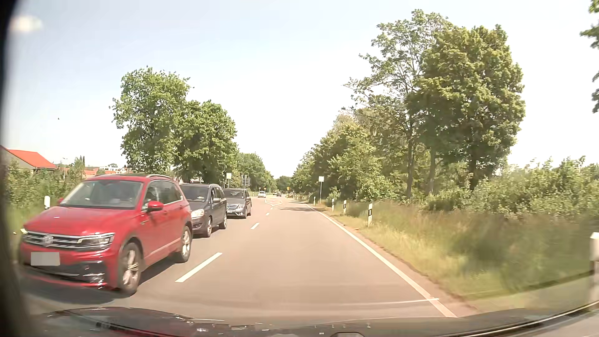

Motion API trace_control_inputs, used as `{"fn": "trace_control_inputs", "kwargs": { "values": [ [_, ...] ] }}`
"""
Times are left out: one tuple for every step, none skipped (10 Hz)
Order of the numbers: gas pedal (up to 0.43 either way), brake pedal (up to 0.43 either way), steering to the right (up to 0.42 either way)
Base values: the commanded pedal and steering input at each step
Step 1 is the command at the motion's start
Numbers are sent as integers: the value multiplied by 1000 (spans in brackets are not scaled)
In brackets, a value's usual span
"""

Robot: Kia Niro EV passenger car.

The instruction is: Follow the waypoints while adhering to traffic rules and regulations

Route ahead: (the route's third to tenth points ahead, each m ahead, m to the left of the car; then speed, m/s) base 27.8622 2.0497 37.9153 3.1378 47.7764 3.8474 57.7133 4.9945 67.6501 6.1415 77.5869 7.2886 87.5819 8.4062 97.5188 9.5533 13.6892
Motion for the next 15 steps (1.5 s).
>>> {"fn": "trace_control_inputs", "kwargs": {
  "values": [
    [189,0,-23],
    [189,0,-23],
    [189,0,-23],
    [189,0,-23],
    [177,0,-23],
    [177,0,-23],
    [177,0,-23],
    [177,0,-21],
    [177,0,-18],
    [177,0,-14],
    [177,0,-10],
    [177,0,-7],
    [177,0,-5],
    [177,0,-4],
    [177,0,-1]
  ]
}}
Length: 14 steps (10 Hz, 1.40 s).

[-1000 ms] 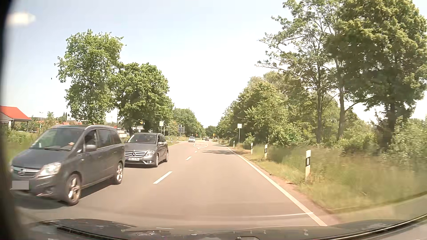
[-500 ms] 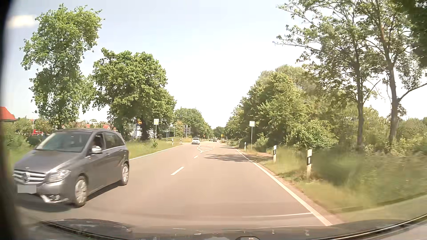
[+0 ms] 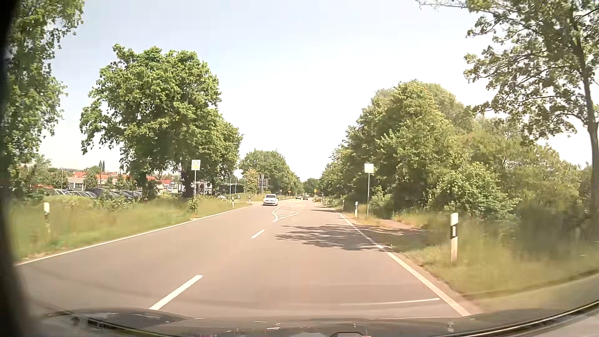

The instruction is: Follow the waypoints while adhering to traffic rules and regulations

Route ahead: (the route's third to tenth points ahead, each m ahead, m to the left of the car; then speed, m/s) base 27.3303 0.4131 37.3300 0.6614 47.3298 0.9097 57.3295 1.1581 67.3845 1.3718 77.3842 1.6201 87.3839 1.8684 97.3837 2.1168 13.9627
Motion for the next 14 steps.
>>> {"fn": "trace_control_inputs", "kwargs": {
  "values": [
    [177,0,0],
    [177,0,0],
    [177,0,1],
    [177,0,1],
    [177,0,1],
    [177,0,1],
    [177,0,1],
    [189,0,1],
    [189,0,0],
    [189,0,-1],
    [189,0,-2],
    [189,0,-5],
    [189,0,-8],
    [189,0,-8]
  ]
}}
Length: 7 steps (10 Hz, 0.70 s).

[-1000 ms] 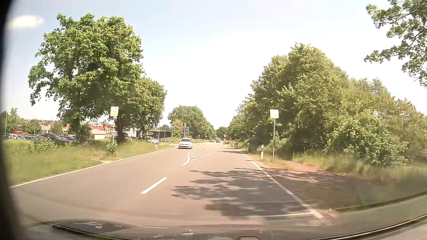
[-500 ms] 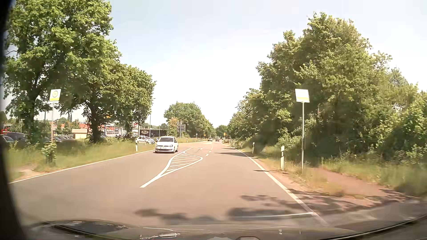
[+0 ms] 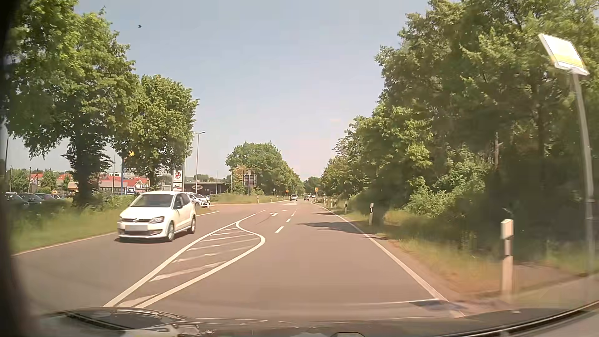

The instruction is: Follow the waypoints while adhering to traffic rules and regulations

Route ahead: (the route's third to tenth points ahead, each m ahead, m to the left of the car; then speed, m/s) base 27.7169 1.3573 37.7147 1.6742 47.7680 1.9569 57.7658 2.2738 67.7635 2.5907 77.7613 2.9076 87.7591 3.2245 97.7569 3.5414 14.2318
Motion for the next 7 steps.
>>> {"fn": "trace_control_inputs", "kwargs": {
  "values": [
    [189,0,-8],
    [189,0,-8],
    [189,0,-8],
    [189,0,-8],
    [189,0,-8],
    [189,0,-8],
    [189,0,-8]
  ]
}}
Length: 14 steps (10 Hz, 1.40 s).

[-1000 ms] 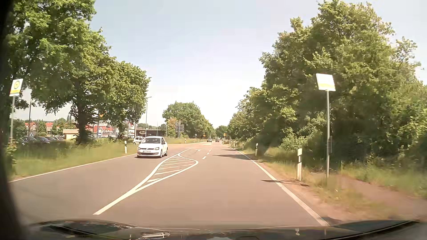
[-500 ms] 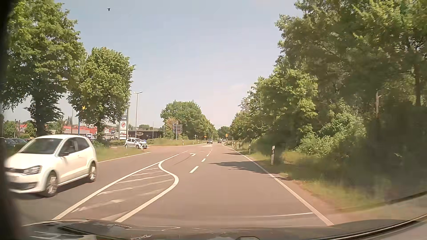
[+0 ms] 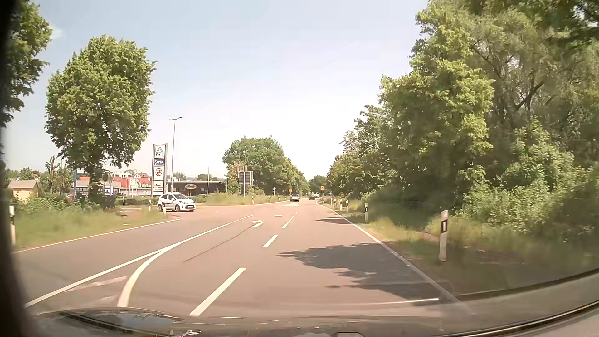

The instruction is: Follow the waypoints while adhering to traffic rules and regulations

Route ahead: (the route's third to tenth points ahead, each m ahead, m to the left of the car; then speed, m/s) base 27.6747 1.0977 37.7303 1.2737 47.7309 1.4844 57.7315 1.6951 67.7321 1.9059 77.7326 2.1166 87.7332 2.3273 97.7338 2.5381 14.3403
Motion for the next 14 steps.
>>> {"fn": "trace_control_inputs", "kwargs": {
  "values": [
    [189,0,-8],
    [189,0,-8],
    [189,0,-8],
    [189,0,-8],
    [189,0,-8],
    [177,0,-8],
    [177,0,-8],
    [177,0,-8],
    [177,0,-8],
    [177,0,-8],
    [177,0,-7],
    [177,0,-5],
    [177,0,-2],
    [189,0,-1]
  ]
}}
